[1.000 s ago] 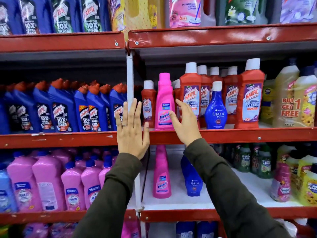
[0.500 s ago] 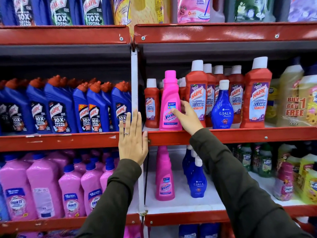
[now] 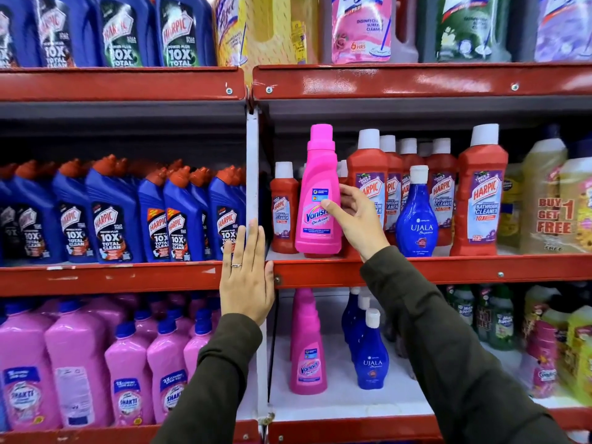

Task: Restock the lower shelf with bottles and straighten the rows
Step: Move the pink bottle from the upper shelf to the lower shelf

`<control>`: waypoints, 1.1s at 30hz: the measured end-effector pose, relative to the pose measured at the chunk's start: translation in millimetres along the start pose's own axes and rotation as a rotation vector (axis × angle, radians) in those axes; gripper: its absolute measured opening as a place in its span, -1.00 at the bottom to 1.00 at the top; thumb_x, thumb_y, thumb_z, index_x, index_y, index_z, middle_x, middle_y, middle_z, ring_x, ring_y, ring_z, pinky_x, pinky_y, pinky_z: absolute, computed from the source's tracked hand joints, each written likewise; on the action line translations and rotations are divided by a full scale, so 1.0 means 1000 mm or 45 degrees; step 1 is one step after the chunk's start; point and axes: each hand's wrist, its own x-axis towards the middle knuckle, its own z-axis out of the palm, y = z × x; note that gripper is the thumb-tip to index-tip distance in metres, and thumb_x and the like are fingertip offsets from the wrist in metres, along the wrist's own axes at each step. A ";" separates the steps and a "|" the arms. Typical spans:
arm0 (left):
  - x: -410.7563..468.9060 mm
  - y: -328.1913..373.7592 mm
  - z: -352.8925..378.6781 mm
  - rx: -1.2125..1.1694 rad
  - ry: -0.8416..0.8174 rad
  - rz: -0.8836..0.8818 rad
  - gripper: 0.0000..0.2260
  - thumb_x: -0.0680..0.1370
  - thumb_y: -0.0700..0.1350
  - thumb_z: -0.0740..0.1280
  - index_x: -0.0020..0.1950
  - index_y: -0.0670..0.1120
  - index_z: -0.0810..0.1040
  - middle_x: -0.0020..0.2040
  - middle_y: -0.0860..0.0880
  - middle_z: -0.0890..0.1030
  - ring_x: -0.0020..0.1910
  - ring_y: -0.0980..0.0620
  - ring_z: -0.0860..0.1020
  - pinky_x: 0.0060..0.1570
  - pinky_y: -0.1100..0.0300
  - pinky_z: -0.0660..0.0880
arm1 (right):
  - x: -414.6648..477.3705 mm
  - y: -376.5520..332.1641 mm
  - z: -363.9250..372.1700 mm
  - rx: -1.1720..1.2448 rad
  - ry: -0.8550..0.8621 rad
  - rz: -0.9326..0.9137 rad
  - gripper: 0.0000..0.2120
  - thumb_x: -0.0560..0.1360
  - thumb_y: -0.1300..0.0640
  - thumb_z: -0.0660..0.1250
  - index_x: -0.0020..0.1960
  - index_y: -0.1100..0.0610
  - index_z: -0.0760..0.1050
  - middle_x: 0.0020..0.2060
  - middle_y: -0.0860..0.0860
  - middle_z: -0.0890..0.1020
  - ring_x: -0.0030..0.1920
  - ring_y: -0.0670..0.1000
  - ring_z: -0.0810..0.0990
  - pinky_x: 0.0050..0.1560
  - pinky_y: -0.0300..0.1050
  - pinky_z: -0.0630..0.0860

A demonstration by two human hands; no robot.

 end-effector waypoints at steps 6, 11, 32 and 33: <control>0.001 0.001 -0.002 -0.016 0.004 -0.001 -0.47 0.68 -0.05 -0.03 0.64 -0.19 0.15 0.66 -0.13 0.16 0.64 -0.11 0.11 0.62 -0.06 -0.01 | -0.008 -0.012 -0.009 0.091 -0.019 -0.009 -0.55 0.51 0.14 0.42 0.36 0.20 0.42 0.20 0.14 0.62 0.18 0.07 0.63 0.14 -0.03 0.63; 0.000 -0.002 -0.004 -0.023 -0.018 0.043 -0.46 0.67 -0.05 0.00 0.65 -0.17 0.14 0.66 -0.16 0.14 0.65 -0.14 0.09 0.63 -0.06 -0.06 | -0.035 -0.018 -0.015 0.151 -0.038 -0.013 -0.54 0.52 0.18 0.41 0.38 0.21 0.42 0.17 0.08 0.63 0.12 -0.03 0.64 0.11 -0.13 0.63; -0.180 0.008 0.015 -0.164 -0.215 -0.045 -0.36 0.61 -0.07 0.04 0.68 -0.10 -0.09 0.68 0.01 -0.20 0.66 -0.02 -0.16 0.61 -0.02 -0.26 | -0.199 0.123 -0.007 0.124 -0.206 0.320 -0.56 0.48 0.18 0.45 0.33 0.12 0.48 0.16 0.00 0.67 0.15 -0.05 0.66 0.13 -0.15 0.60; -0.190 0.009 0.019 -0.160 -0.242 -0.048 -0.33 0.60 -0.07 0.04 0.68 -0.08 -0.15 0.68 0.00 -0.22 0.66 -0.02 -0.16 0.61 -0.03 -0.25 | -0.202 0.130 -0.005 0.105 -0.213 0.333 -0.56 0.48 0.17 0.46 0.33 0.10 0.48 0.16 0.00 0.67 0.16 -0.04 0.65 0.14 -0.15 0.59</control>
